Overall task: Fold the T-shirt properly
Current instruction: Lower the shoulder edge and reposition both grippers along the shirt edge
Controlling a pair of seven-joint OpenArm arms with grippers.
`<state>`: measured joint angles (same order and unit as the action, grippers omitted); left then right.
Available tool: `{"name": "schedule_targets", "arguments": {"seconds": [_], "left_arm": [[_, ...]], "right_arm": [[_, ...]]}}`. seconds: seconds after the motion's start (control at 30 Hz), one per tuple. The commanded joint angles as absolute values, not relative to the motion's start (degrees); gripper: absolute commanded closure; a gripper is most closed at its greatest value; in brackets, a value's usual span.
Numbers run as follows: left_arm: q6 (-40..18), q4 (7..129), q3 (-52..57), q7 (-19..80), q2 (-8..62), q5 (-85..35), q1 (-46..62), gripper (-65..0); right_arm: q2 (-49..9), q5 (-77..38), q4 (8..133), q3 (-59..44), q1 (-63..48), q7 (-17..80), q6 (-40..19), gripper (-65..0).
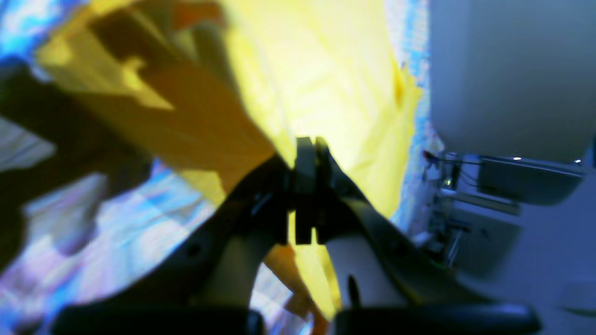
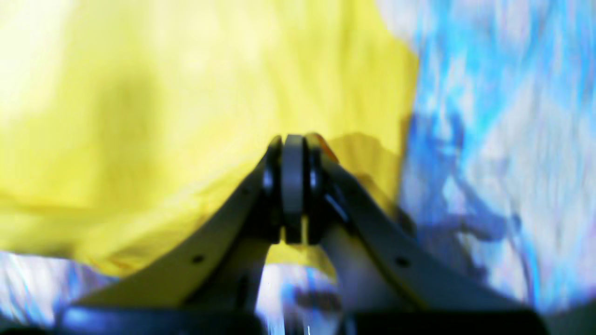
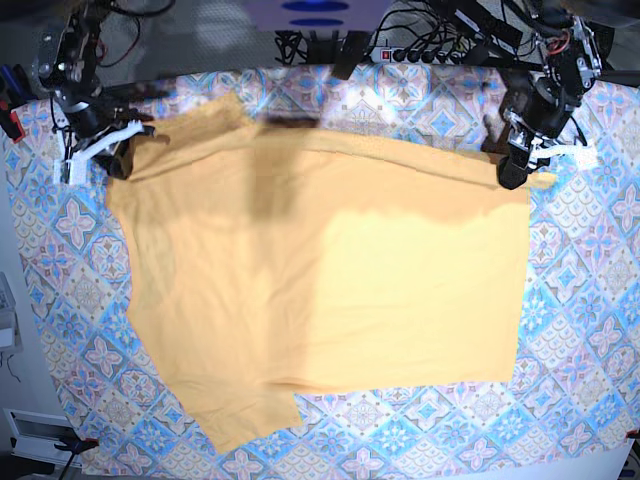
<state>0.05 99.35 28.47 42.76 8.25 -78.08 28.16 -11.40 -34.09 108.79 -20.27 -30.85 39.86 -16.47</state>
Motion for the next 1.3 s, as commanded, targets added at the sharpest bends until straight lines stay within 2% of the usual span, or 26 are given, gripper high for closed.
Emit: {"name": "schedule_targets", "arguments": {"seconds": [0.0,0.23,0.63,1.0,1.1,1.17,1.27], "left_arm": [[-0.22,98.95,28.79,41.98,8.92,-78.64,26.77,0.0],[-0.22,90.86,27.3,41.98,8.92,-73.71,18.07,0.0],[-0.22,83.12,27.47,41.45,8.84,-69.76,10.77,0.0],[-0.22,82.95,27.47,41.36,8.48,-65.54,8.22,0.0],[-0.22,82.95,27.47,41.89,8.48,-65.63,8.31,-0.1],[-0.22,82.95,27.47,41.98,8.48,-65.71,8.84,-4.4],[-0.04,82.95,27.47,41.98,8.48,-65.71,9.63,-16.1]], "right_arm": [[-12.0,-34.68,109.67,-20.62,-29.05,39.43,-16.57,-0.5],[-12.0,-34.59,104.4,-20.62,-17.89,41.98,-16.57,-0.4],[-11.91,-34.51,90.59,-18.68,-7.87,41.1,-16.57,-0.4],[-12.0,-31.69,79.69,-10.15,-2.95,31.08,-16.57,-1.1],[-12.0,-24.48,81.54,-9.71,-3.3,30.29,-16.57,-5.7],[-11.74,-21.76,83.74,-9.8,-3.47,30.2,-16.57,-8.6],[-11.65,-20.79,86.46,-9.8,-4.79,30.46,-16.57,-13.0]]}}
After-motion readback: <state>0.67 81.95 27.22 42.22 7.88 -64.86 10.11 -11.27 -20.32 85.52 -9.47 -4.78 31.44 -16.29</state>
